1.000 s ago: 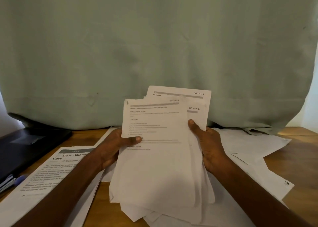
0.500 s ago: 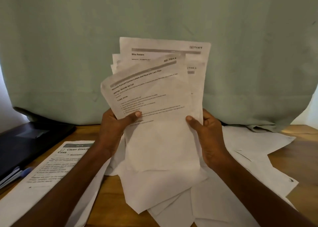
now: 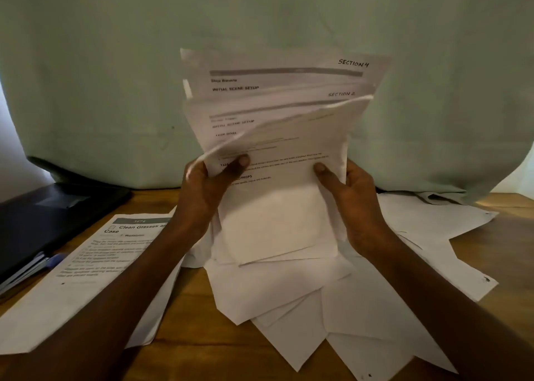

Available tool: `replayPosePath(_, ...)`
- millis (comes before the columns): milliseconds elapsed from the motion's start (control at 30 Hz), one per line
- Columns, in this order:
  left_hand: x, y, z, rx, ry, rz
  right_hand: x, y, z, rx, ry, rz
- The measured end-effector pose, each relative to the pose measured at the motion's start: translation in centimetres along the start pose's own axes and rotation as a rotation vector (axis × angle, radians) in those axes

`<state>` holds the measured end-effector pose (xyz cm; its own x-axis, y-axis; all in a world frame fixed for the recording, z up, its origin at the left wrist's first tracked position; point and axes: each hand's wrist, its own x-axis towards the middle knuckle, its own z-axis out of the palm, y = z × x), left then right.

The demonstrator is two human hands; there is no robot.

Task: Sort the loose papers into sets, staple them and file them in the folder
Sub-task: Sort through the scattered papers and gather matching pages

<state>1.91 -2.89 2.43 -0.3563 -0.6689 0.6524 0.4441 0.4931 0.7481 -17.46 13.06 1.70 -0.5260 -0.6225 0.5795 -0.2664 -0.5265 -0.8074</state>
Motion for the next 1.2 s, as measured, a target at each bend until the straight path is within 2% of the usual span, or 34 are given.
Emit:
replayPosePath(233,-0.2,0.0,-0.2,0.046,-0.032,-0.092,-0.4,0.8,0.2,-0.008,-0.022,0.106)
replayPosePath(333,-0.7,0.2,0.5,0.049,0.03,-0.015,-1.0,0.4,0.9,-0.026,0.06,0.014)
replayPosePath(467,-0.7,1.0,1.0,0.02,0.02,0.087,-1.3,-0.6,2.0,-0.053,0.227,-0.174)
replayPosePath(533,-0.8,0.9,1.2,0.016,0.046,0.085,-1.3,-0.7,2.3,-0.048,0.228,-0.204)
replayPosePath(667,-1.7,-0.3,1.4,0.013,0.074,-0.006,-1.4,0.1,2.2,-0.04,0.124,-0.121)
replayPosePath(867,-1.3,-0.2,0.6,-0.083,0.021,0.019,-0.6,-0.4,0.8,-0.013,0.161,-0.117)
replayPosePath(1033,-2.6,-2.1,1.0,-0.039,-0.019,-0.126,-0.8,0.6,0.3,0.038,0.03,0.128)
replayPosePath(1200,-1.8,-2.2,1.1,-0.024,0.008,-0.132,-0.4,0.2,0.6,0.083,0.107,0.106)
